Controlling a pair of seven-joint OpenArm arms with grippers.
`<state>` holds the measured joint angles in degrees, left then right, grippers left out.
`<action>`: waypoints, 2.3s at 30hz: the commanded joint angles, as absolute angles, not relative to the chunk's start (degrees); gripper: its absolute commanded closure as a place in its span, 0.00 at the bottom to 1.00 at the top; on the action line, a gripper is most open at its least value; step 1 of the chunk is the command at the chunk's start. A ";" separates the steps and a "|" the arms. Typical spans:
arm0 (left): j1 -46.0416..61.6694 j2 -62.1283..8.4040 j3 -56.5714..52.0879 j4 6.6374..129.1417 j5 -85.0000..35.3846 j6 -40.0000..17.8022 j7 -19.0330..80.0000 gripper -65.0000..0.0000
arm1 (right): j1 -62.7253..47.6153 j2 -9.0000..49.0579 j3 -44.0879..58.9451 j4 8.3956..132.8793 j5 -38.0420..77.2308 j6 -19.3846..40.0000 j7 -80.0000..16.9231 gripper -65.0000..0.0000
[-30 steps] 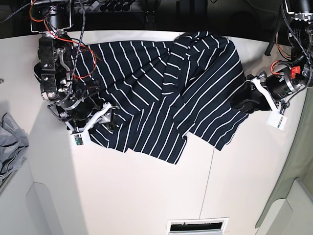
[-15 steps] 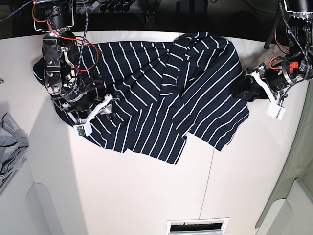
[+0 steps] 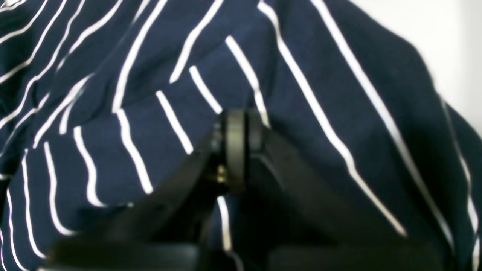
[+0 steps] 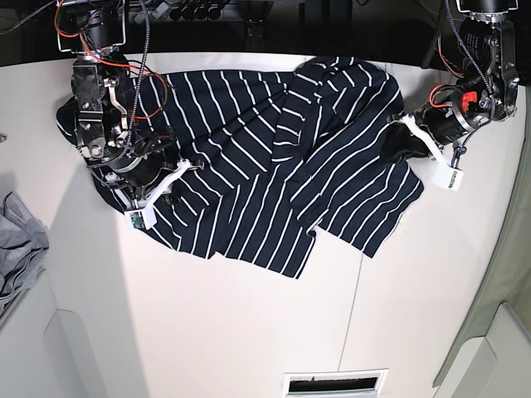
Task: Layout the t-shirt on the table in an organized manner, then fold the t-shirt properly
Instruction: 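Release with the right gripper and regrasp the shirt edge nearby, then drag the grasped fabric with the right gripper across the shirt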
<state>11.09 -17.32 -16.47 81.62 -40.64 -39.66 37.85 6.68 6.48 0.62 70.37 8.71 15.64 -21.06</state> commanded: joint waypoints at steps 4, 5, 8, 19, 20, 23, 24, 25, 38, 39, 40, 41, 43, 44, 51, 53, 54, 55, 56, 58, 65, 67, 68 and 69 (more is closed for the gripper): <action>8.64 -20.14 -16.86 82.39 -41.28 -40.00 36.23 1.00 | 8.38 6.68 0.78 71.07 5.02 18.41 -19.46 1.00; 8.03 -21.04 -16.86 82.39 -41.28 -40.00 36.21 1.00 | 8.86 6.83 0.78 71.07 3.99 18.39 -19.44 1.00; 6.33 -24.10 -17.08 82.39 -41.28 -37.60 36.25 1.00 | 10.26 8.54 0.80 71.09 3.44 18.22 -19.25 1.00; 5.61 -29.19 -24.29 82.43 -49.39 -37.56 40.91 1.00 | 13.74 12.36 6.22 71.11 5.74 18.20 -19.33 1.00; 5.61 -29.19 -24.91 82.43 -51.20 -37.82 42.24 1.00 | 13.54 12.34 7.33 71.11 7.09 18.20 -19.49 1.00; 5.78 -29.15 -25.23 82.43 -54.54 -40.00 44.77 1.00 | 12.84 12.29 9.74 71.11 11.22 18.24 -19.53 1.00; 5.78 -28.84 -25.23 82.43 -54.72 -40.00 45.34 1.00 | 12.60 12.25 10.17 71.11 12.23 18.24 -19.53 1.00; 5.78 -28.51 -25.26 82.43 -54.68 -40.00 45.78 1.00 | 12.43 12.19 10.44 71.11 12.93 18.28 -19.55 1.00; 5.89 -25.45 -25.19 82.43 -54.63 -40.00 46.61 0.79 | 10.74 1.76 10.35 71.13 26.44 32.47 -25.23 0.57; 5.89 -25.43 -25.19 82.43 -54.63 -40.00 46.61 0.79 | 10.72 0.45 10.17 71.13 26.37 32.67 -25.93 0.57; 5.89 -25.43 -25.19 82.43 -54.61 -40.00 46.61 0.79 | 10.63 -0.69 9.61 71.13 26.37 32.84 -26.17 0.57; 5.89 -25.43 -25.19 82.43 -54.63 -40.00 46.61 0.79 | 10.55 -1.69 8.73 71.11 26.37 32.84 -26.17 0.57; 5.89 -25.43 -25.19 82.43 -54.61 -40.00 46.59 0.79 | 10.24 -3.14 6.00 71.11 25.82 32.82 -26.11 0.51; 5.89 -25.43 -25.19 82.43 -54.61 -40.00 46.59 0.79 | 10.07 -3.77 4.29 71.11 25.08 32.82 -25.98 0.45; 5.89 -25.43 -25.19 82.43 -54.61 -40.00 46.61 0.79 | 9.67 -5.76 -7.77 70.50 14.96 27.92 -20.38 0.32; 5.89 -25.41 -25.19 82.43 -54.65 -40.00 47.00 0.79 | 9.98 -5.93 -10.70 69.38 12.51 26.72 -18.46 0.32; 5.91 -25.41 -25.19 82.43 -54.68 -40.00 47.11 0.79 | 10.09 -5.91 -12.29 68.47 11.53 26.61 -17.28 0.32; 5.91 -25.39 -25.19 82.43 -54.68 -40.00 47.48 0.79 | 10.13 -5.93 -13.91 67.37 10.63 25.74 -16.05 0.32; 5.91 -25.36 -25.19 82.43 -54.72 -40.00 47.97 0.79 | 10.11 -5.96 -15.57 66.30 9.91 23.73 -14.83 0.32; 5.91 -25.36 -25.19 82.43 -55.35 -40.00 49.21 0.79 | 10.13 -6.20 -18.57 63.51 8.27 18.70 -12.36 0.32; 5.93 -24.36 -25.19 82.43 -57.63 -40.00 50.85 0.79 | 10.09 -7.62 -21.12 58.17 2.87 14.74 -7.99 0.70; 6.44 -23.83 -25.19 82.43 -57.63 -40.00 50.85 0.79 | 10.04 -7.66 -21.12 58.63 1.06 14.76 -5.74 0.88; 6.76 -23.64 -25.19 82.43 -57.65 -40.00 50.83 0.79 | 10.02 -7.66 -21.12 59.18 0.21 14.76 -4.89 0.97; 6.96 -23.46 -25.19 82.43 -57.63 -40.00 50.83 0.79 | 9.98 -7.66 -21.12 59.94 -0.25 14.76 -4.34 1.00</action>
